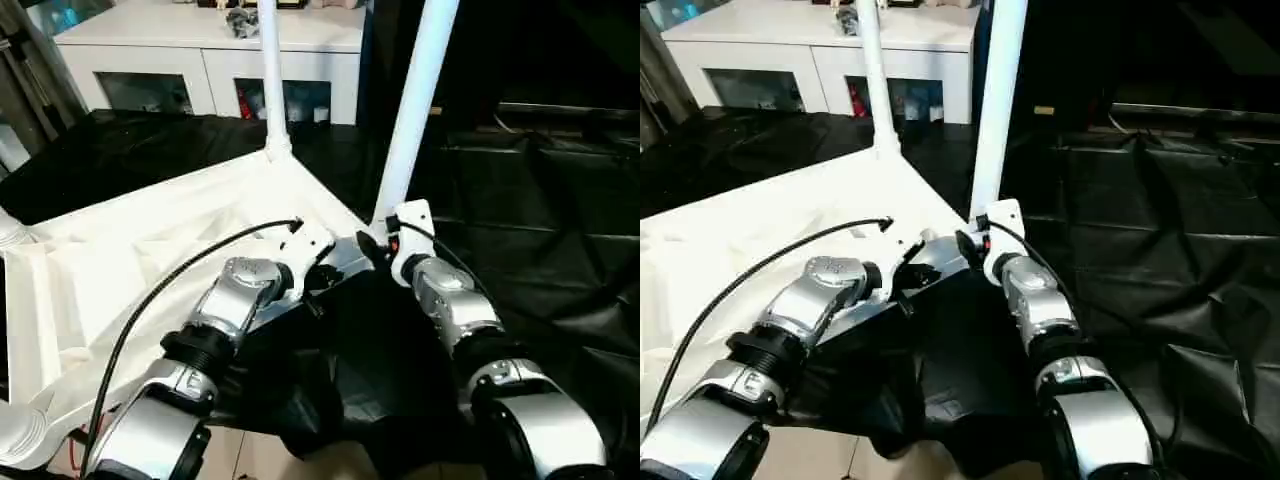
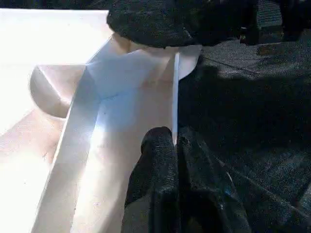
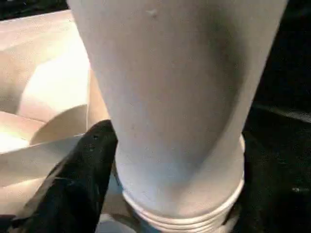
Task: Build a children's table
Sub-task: Rotate leg to tighten
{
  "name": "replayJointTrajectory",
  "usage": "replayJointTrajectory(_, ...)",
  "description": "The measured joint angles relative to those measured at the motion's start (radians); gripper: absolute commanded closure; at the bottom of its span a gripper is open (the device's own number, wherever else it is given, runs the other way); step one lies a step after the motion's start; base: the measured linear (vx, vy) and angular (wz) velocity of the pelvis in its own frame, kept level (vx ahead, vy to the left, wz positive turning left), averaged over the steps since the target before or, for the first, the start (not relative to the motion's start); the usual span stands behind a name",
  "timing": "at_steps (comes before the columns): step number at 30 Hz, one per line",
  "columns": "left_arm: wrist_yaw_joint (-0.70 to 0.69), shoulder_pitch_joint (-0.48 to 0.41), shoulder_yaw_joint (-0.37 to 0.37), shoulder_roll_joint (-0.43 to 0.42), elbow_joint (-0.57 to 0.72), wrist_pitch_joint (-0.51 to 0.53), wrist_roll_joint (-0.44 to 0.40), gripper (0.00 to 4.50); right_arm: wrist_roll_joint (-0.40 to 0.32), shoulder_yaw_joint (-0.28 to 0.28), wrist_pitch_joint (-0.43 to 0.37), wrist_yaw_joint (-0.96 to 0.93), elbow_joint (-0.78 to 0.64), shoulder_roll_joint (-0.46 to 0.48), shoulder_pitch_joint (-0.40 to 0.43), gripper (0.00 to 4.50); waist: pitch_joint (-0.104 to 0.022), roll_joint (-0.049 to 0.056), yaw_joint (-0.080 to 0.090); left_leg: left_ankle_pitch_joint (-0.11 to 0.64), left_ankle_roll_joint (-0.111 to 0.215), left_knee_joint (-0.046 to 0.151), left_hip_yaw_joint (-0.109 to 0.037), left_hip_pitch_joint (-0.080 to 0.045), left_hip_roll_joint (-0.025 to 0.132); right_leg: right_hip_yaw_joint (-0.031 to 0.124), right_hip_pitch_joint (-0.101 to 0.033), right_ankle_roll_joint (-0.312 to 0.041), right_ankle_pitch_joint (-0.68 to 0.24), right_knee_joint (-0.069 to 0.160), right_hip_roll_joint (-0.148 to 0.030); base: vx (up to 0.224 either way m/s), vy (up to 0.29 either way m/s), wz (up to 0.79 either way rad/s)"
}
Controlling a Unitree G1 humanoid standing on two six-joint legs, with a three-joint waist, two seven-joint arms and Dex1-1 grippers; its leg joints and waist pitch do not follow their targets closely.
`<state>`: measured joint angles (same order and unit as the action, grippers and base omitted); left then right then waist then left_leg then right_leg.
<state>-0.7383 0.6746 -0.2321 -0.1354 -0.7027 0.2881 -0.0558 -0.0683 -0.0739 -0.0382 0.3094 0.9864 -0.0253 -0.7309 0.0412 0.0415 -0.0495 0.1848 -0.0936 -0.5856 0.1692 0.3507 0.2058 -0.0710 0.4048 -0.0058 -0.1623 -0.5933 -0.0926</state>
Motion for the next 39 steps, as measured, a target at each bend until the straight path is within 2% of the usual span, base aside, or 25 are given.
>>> replayJointTrajectory(4,-0.033,-0.024,0.006,-0.016,0.022,-0.031,0.004,4.50,0.003,0.018,0.028,0.092,-0.014,-0.023,0.018,0.56,0.000,0.001,0.006,0.000,0.000,0.003,0.000,0.002,0.000,0.000,0.001,0.000,0.000,0.000,0.001,0.000,0.000,0.00)
replayJointTrajectory(6,-0.084,-0.043,0.001,-0.041,0.054,-0.045,0.016,4.50,0.003,0.043,0.027,0.175,-0.049,-0.056,0.040,0.56,0.001,0.002,0.007,0.000,0.000,0.006,0.000,0.002,0.000,-0.001,0.002,-0.001,0.001,-0.001,0.001,0.000,0.000,0.00)
replayJointTrajectory(12,-0.275,-0.098,-0.023,-0.116,0.141,-0.087,0.063,4.50,-0.003,0.146,-0.006,0.518,-0.228,-0.204,0.134,0.56,0.005,0.009,-0.006,0.001,0.002,0.009,0.001,0.010,0.001,-0.001,0.007,-0.002,-0.001,0.000,0.002,0.000,0.000,0.00)
replayJointTrajectory(14,-0.334,-0.109,-0.030,-0.145,0.156,-0.108,0.070,4.50,-0.006,0.165,-0.013,0.616,-0.270,-0.246,0.156,0.56,0.005,0.010,-0.009,0.000,0.005,0.007,0.001,0.016,0.002,-0.002,0.013,-0.002,-0.001,-0.002,0.002,0.000,0.000,0.00)
replayJointTrajectory(16,-0.382,-0.121,-0.038,-0.170,0.168,-0.121,0.080,4.50,-0.012,0.185,-0.018,0.688,-0.299,-0.274,0.173,0.56,0.005,0.010,-0.011,0.000,0.005,0.006,0.001,0.016,0.002,-0.002,0.013,-0.003,-0.001,-0.002,0.002,0.000,0.000,0.00)
replayJointTrajectory(23,-0.469,-0.136,-0.059,-0.221,0.188,-0.152,0.082,4.50,-0.021,0.238,-0.052,0.831,-0.392,-0.332,0.198,0.56,0.005,0.011,-0.010,0.002,0.003,0.000,0.000,0.015,0.002,0.000,0.011,-0.004,0.001,-0.003,0.002,0.000,0.000,0.00)
replayJointTrajectory(27,-0.513,-0.150,-0.064,-0.244,0.205,-0.169,0.083,4.50,-0.046,0.252,-0.069,0.894,-0.436,-0.334,0.226,0.56,0.005,0.011,-0.011,0.002,0.003,0.000,0.001,0.015,0.002,0.000,0.011,-0.004,0.001,-0.003,0.001,0.000,0.000,0.00)
replayJointTrajectory(28,-0.517,-0.150,-0.065,-0.247,0.207,-0.170,0.083,4.50,-0.046,0.256,-0.070,0.899,-0.439,-0.338,0.226,0.84,0.005,0.011,-0.011,0.002,0.003,0.000,0.001,0.015,0.002,0.000,0.011,-0.004,0.001,-0.003,0.001,0.000,0.000,0.00)
replayJointTrajectory(30,-0.521,-0.152,-0.069,-0.248,0.209,-0.173,0.083,4.50,-0.045,0.260,-0.073,0.901,-0.450,-0.340,0.231,0.84,0.005,0.011,-0.011,0.002,0.003,0.000,0.001,0.015,0.002,0.000,0.011,-0.004,0.001,-0.003,0.001,0.000,0.000,0.00)
replayJointTrajectory(32,-0.524,-0.154,-0.069,-0.249,0.209,-0.175,0.083,4.50,-0.045,0.261,-0.080,0.901,-0.458,-0.338,0.237,1.16,0.005,0.011,-0.011,0.002,0.003,0.000,0.001,0.015,0.002,0.000,0.011,-0.004,0.001,-0.003,0.001,0.000,0.000,0.00)
replayJointTrajectory(39,-0.519,-0.161,-0.061,-0.247,0.209,-0.178,0.087,4.50,-0.042,0.259,-0.092,0.864,-0.474,-0.323,0.253,1.62,0.005,0.011,-0.011,0.002,0.003,0.000,0.001,0.015,0.002,0.001,0.009,-0.004,0.001,-0.003,0.001,0.000,0.000,0.00)
